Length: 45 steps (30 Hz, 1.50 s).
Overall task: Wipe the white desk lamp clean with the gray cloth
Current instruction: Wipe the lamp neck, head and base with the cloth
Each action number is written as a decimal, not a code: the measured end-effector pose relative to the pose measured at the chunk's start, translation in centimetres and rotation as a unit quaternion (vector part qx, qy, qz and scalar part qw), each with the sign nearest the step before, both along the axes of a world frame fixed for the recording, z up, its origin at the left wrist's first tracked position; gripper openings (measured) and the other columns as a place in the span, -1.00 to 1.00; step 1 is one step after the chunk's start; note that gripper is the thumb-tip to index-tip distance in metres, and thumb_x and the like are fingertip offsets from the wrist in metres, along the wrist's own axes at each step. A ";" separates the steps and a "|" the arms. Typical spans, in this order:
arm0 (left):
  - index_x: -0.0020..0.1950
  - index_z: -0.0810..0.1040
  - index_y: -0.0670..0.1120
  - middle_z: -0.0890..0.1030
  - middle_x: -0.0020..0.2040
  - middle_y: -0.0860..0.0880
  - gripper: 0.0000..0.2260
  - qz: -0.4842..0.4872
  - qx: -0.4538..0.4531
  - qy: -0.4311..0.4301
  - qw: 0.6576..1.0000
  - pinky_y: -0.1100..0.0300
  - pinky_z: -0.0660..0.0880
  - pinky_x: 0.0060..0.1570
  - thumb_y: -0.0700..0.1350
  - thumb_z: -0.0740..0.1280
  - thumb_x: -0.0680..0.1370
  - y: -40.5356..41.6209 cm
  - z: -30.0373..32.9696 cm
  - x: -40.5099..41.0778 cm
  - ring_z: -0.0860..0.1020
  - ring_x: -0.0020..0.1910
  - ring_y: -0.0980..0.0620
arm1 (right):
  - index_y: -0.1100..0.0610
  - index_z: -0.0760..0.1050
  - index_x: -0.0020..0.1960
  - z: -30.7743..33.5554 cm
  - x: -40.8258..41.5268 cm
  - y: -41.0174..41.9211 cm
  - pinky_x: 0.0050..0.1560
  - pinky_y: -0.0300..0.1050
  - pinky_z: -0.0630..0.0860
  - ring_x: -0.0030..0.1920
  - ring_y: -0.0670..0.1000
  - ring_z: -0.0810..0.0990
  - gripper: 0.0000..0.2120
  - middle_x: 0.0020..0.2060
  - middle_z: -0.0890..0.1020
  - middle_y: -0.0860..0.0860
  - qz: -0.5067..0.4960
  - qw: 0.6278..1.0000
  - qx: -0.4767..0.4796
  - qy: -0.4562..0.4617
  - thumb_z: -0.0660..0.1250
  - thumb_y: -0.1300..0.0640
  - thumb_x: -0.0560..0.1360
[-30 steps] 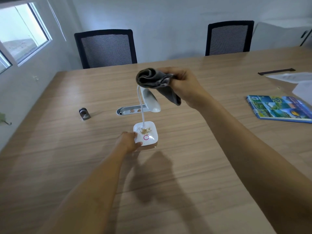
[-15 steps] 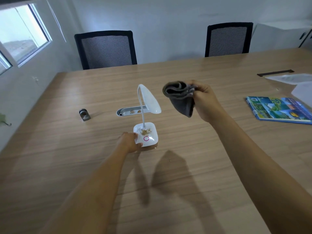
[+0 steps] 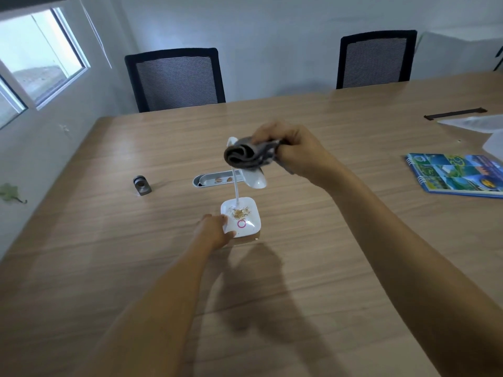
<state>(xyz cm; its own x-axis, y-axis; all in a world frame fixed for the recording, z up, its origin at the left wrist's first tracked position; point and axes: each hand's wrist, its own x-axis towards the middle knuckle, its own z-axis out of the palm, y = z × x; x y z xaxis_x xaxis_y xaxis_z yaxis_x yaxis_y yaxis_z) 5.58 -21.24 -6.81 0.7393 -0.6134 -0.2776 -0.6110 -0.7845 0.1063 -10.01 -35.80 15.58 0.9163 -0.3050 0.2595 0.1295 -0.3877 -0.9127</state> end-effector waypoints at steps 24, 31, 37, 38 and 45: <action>0.28 0.46 -0.07 0.58 0.22 -0.11 -0.51 -0.034 0.020 -0.045 0.998 0.04 0.45 0.18 0.21 0.24 0.49 -0.4 -0.1 0.4 0.44 0.27 -0.13 | 0.00 0.67 -0.23 -0.7 -4.9 1.0 0.13 0.08 0.43 0.02 -0.02 0.44 -0.53 -0.10 0.56 -0.02 -0.008 0.938 -0.343 -0.052 0.09 0.38 0.18; 0.30 0.45 -0.04 0.59 0.22 -0.10 -0.50 -0.020 0.015 -0.031 0.999 0.06 0.47 0.18 0.23 0.25 0.47 -0.3 0.2 0.0 0.45 0.28 -0.12 | 0.13 0.55 -0.22 0.1 -4.1 -0.6 -0.50 -0.50 0.41 -0.43 -0.27 0.54 -0.69 -0.11 0.47 0.16 -0.040 0.995 0.049 -0.078 0.15 0.46 0.30; 0.25 0.46 -0.07 0.60 0.20 -0.11 -0.52 -0.023 0.007 -0.023 0.999 0.03 0.47 0.18 0.23 0.24 0.48 -0.1 0.3 0.0 0.44 0.26 -0.13 | -0.12 0.61 -0.09 -1.5 -1.6 0.2 -0.13 -0.37 0.50 -0.16 -0.16 0.54 -0.53 -0.18 0.54 -0.14 -0.030 0.998 -0.011 -0.060 0.26 0.43 0.33; 0.24 0.46 -0.07 0.60 0.20 -0.11 -0.53 -0.020 0.002 -0.021 1.000 0.03 0.47 0.18 0.22 0.25 0.48 -0.1 0.3 0.0 0.43 0.26 -0.13 | -0.13 0.63 -0.14 -2.0 -1.9 -0.1 -0.10 -0.39 0.49 -0.12 -0.13 0.54 -0.49 -0.17 0.54 -0.14 -0.013 0.999 -0.018 -0.044 0.22 0.47 0.33; 0.25 0.47 -0.06 0.60 0.21 -0.09 -0.53 -0.012 -0.021 -0.015 1.000 0.06 0.48 0.15 0.19 0.28 0.46 0.0 0.5 -0.3 0.47 0.25 -0.13 | -0.02 0.66 -0.33 -5.1 -4.9 -3.2 -0.12 -0.33 0.56 -0.20 -0.14 0.64 -0.58 -0.32 0.70 -0.16 0.022 0.987 0.154 -0.047 0.16 0.40 0.31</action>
